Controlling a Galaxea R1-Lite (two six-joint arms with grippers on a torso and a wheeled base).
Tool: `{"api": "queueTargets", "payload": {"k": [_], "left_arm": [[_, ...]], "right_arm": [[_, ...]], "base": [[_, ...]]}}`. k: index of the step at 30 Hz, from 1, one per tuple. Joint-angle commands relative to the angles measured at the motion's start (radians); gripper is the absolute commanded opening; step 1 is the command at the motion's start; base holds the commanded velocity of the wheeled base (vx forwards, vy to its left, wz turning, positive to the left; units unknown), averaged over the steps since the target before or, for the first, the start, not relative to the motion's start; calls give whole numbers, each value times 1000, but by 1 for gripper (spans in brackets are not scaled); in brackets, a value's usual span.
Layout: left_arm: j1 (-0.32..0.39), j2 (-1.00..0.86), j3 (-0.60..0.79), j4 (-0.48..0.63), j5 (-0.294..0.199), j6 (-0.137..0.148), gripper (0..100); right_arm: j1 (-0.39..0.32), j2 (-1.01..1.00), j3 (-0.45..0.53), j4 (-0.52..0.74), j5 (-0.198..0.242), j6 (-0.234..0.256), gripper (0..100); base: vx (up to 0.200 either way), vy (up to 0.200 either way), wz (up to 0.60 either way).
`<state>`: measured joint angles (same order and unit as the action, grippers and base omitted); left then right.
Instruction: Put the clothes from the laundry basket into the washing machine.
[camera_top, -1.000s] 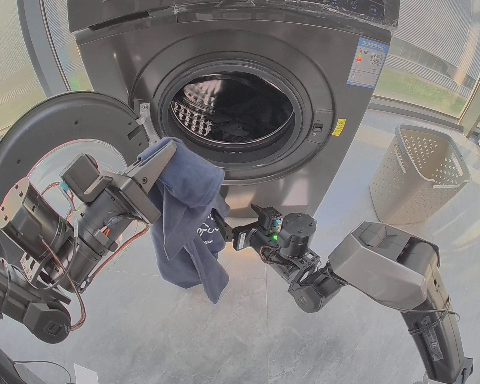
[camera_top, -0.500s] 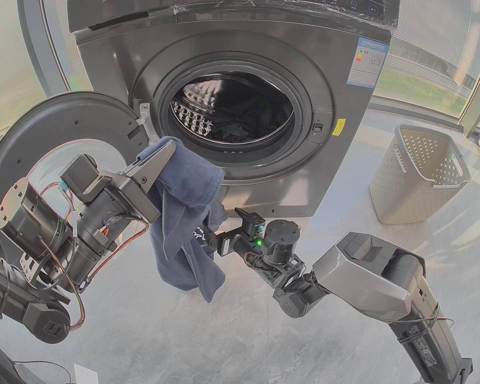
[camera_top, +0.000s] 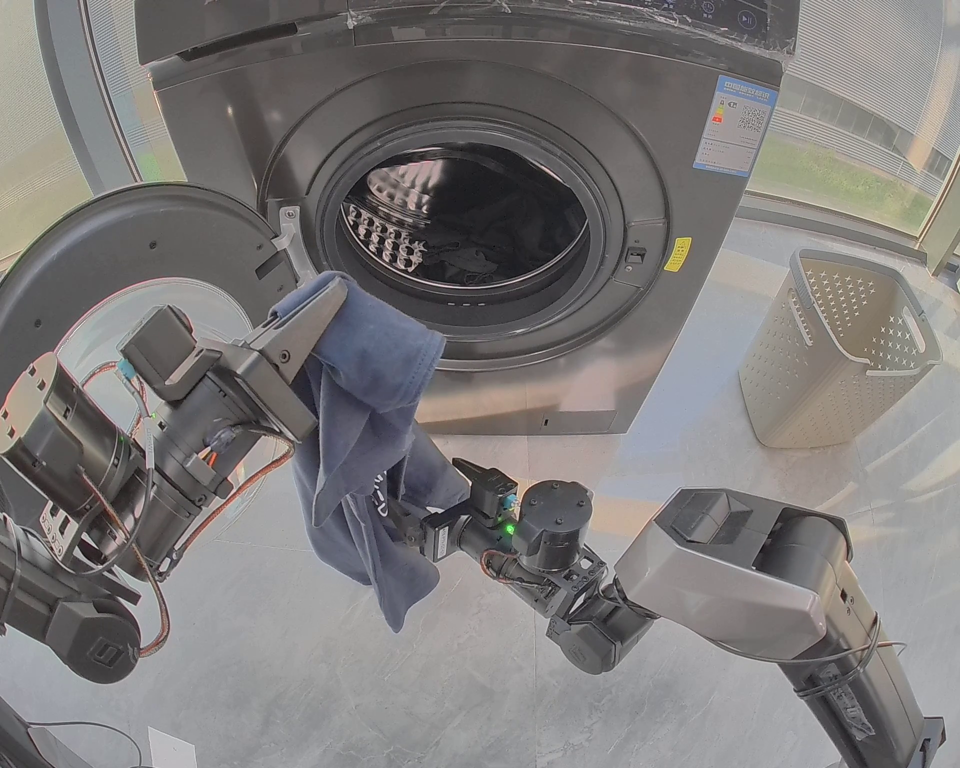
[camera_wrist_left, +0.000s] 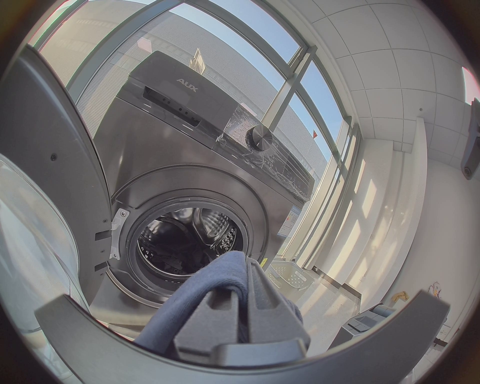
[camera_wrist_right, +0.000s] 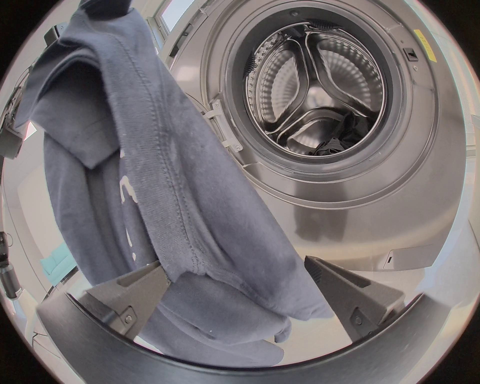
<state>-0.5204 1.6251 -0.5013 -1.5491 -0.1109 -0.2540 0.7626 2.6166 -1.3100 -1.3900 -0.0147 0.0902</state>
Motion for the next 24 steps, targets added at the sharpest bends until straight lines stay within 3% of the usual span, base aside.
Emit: {"api": "queueTargets", "payload": {"k": [1,6,12,16,17,24], "left_arm": [[0,2,0,0,0,-1,0],[0,-2,1,0,-1,1,0],[-4,-7,6,0,-1,-1,0],[-3,-7,7,-2,-3,-2,0],[-3,-7,7,-2,-3,-2,0],[0,-4,10,-2,-3,-2,0]], "right_arm": [[9,-29,26,-1,7,0,100],[9,-26,12,8,12,0,100],[-6,57,-169,46,-11,-21,100],[-19,74,-216,49,-31,-21,100],[-20,72,-216,48,-33,-20,0],[-62,14,-189,37,-42,-14,0]], "base": [[0,0,0],[0,0,0],[0,0,0],[0,0,0],[0,0,0],[0,0,0]]}}
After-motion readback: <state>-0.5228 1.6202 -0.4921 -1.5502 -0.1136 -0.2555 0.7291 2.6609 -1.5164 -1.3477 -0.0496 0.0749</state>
